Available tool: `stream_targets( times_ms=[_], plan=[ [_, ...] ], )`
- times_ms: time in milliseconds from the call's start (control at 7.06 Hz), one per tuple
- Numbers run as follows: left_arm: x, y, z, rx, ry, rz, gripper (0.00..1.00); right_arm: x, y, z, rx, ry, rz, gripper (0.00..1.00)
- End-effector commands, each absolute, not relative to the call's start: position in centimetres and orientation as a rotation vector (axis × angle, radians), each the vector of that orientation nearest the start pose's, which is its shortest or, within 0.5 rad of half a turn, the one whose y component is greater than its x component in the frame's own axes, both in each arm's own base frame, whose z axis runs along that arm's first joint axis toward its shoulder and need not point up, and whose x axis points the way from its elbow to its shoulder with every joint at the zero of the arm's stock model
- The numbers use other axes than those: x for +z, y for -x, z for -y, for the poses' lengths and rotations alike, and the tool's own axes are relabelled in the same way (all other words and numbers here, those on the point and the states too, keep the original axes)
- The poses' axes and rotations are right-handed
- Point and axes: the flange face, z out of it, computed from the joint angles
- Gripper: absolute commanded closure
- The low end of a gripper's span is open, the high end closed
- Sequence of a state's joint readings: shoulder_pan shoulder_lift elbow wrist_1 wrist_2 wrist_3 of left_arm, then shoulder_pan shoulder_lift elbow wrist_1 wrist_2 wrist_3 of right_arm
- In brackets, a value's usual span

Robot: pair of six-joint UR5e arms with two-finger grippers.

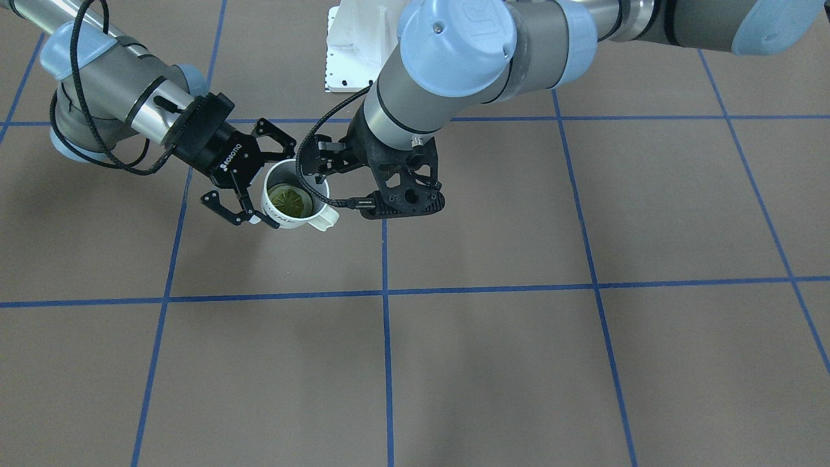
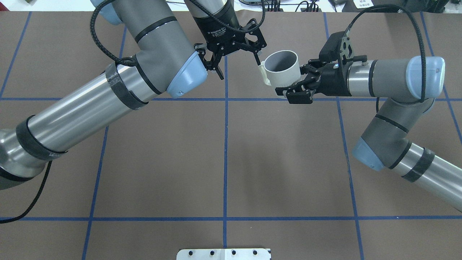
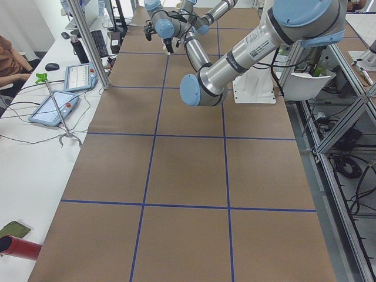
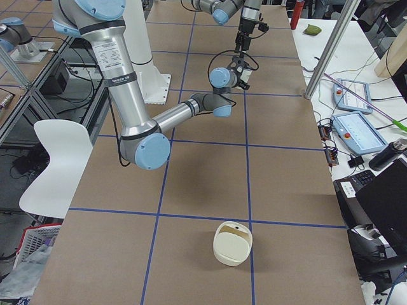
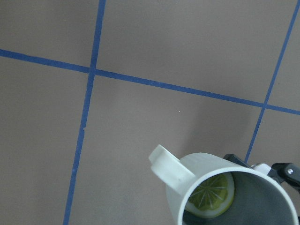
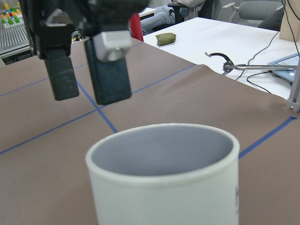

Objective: Left arm hands cup to right arm to dump lemon

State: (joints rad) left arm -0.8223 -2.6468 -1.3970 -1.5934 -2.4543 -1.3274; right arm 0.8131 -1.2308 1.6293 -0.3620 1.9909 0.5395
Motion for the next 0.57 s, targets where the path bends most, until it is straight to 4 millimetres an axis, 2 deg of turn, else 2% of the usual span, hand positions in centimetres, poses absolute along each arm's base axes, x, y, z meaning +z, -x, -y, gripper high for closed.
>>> stream_targets(
  times_ms=[0, 142, 283, 425],
  plan=[
    [1.6, -44.3, 58.0, -0.123, 0.255, -1.148, 0.00, 36.5, 25.8, 51.8, -0.388, -1.055, 1.107, 0.97],
    [1.7, -44.0, 58.3, -0.130, 0.253, -1.147, 0.00, 39.7, 20.7, 52.6, -0.314, -1.047, 1.038, 0.96],
    [1.7, -44.0, 58.3, -0.131, 0.254, -1.146, 0.00, 42.9, 16.9, 52.5, -0.250, -1.025, 0.981, 0.89],
    [1.7, -43.8, 58.4, -0.135, 0.253, -1.146, 0.00, 45.2, 13.5, 52.3, -0.182, -1.021, 0.921, 0.87]
  ],
)
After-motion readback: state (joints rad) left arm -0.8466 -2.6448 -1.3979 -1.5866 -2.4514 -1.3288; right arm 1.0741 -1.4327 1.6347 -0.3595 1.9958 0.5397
